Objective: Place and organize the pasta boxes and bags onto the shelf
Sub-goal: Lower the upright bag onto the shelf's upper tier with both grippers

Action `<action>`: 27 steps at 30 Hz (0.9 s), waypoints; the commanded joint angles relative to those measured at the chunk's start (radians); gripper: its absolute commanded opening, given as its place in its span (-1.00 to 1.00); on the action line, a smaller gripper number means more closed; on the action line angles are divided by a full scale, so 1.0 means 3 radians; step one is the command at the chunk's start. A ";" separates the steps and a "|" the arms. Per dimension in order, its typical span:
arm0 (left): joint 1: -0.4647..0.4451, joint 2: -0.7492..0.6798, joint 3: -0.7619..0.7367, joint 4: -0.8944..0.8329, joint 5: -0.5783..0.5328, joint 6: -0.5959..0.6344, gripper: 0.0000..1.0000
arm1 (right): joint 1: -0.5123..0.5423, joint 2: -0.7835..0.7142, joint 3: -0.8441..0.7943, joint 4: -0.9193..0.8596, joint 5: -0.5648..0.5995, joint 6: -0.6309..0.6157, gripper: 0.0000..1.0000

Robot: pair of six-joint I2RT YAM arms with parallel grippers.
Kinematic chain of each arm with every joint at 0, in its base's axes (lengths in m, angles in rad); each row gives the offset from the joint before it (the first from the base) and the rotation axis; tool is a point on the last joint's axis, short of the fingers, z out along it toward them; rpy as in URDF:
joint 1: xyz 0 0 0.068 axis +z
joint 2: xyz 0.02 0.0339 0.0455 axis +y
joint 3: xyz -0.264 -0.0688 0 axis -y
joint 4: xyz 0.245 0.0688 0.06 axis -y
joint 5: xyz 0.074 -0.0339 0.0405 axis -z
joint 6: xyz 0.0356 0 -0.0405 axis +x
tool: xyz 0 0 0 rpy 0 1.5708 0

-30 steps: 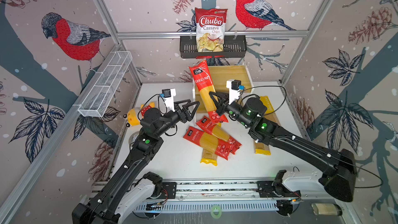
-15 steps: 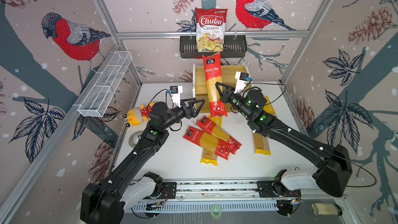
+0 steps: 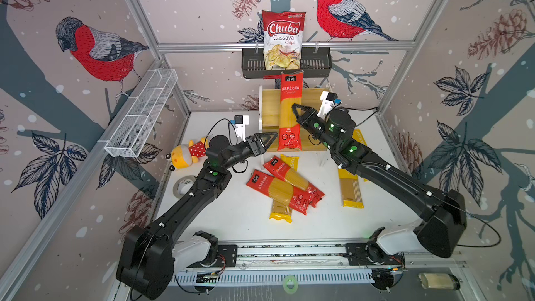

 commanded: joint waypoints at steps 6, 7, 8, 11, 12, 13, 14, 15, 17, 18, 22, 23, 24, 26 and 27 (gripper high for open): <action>-0.0239 0.0121 0.0001 0.0481 -0.0061 -0.0257 0.67 | 0.0005 0.0009 0.0024 0.0284 -0.0124 0.0456 -1.00; -0.0239 0.0123 -0.0008 0.0517 -0.0072 -0.0292 0.65 | 0.0010 0.0012 0.0022 0.0299 -0.0145 0.0467 -1.00; -0.0243 0.0127 -0.0014 0.0544 -0.0087 -0.0321 0.63 | 0.0017 0.0012 0.0017 0.0300 -0.0157 0.0472 -1.00; -0.0277 0.0162 0.0014 0.0650 -0.0100 -0.0436 0.57 | 0.0034 0.0017 -0.0006 0.0364 -0.0186 0.0486 -1.00; -0.0293 0.0175 0.0030 0.0683 -0.0105 -0.0465 0.54 | 0.0032 0.0025 -0.0006 0.0376 -0.0196 0.0491 -1.00; -0.0324 0.0188 0.0046 0.0708 -0.0108 -0.0486 0.50 | 0.0035 0.0032 -0.0009 0.0387 -0.0203 0.0493 -1.00; -0.0349 0.0197 0.0059 0.0719 -0.0126 -0.0501 0.47 | 0.0036 0.0033 -0.0019 0.0392 -0.0202 0.0501 -1.00; -0.0372 0.0200 0.0062 0.0721 -0.0140 -0.0503 0.44 | 0.0031 0.0032 -0.0026 0.0400 -0.0195 0.0499 -1.00; -0.0398 0.0197 0.0074 0.0707 -0.0174 -0.0518 0.34 | 0.0023 0.0032 -0.0043 0.0407 -0.0191 0.0494 -1.00; -0.0398 0.0197 0.0070 0.0703 -0.0189 -0.0532 0.29 | 0.0021 0.0028 -0.0052 0.0416 -0.0198 0.0491 -1.00; -0.0406 0.0198 0.0077 0.0726 -0.0225 -0.0596 0.05 | 0.0016 0.0040 -0.0070 0.0452 -0.0222 0.0494 -1.00; -0.0404 0.0199 0.0086 0.0726 -0.0230 -0.0607 -0.01 | 0.0020 0.0043 -0.0070 0.0448 -0.0228 0.0493 -0.98; -0.0403 0.0196 0.0088 0.0728 -0.0235 -0.0621 -0.05 | 0.0017 0.0046 -0.0070 0.0451 -0.0228 0.0493 -0.96; -0.0403 0.0197 0.0102 0.0713 -0.0251 -0.0642 -0.16 | 0.0015 0.0048 -0.0073 0.0431 -0.0234 0.0489 -0.92; -0.0403 0.0197 0.0116 0.0686 -0.0261 -0.0645 -0.21 | 0.0009 0.0041 -0.0078 0.0423 -0.0233 0.0491 -0.90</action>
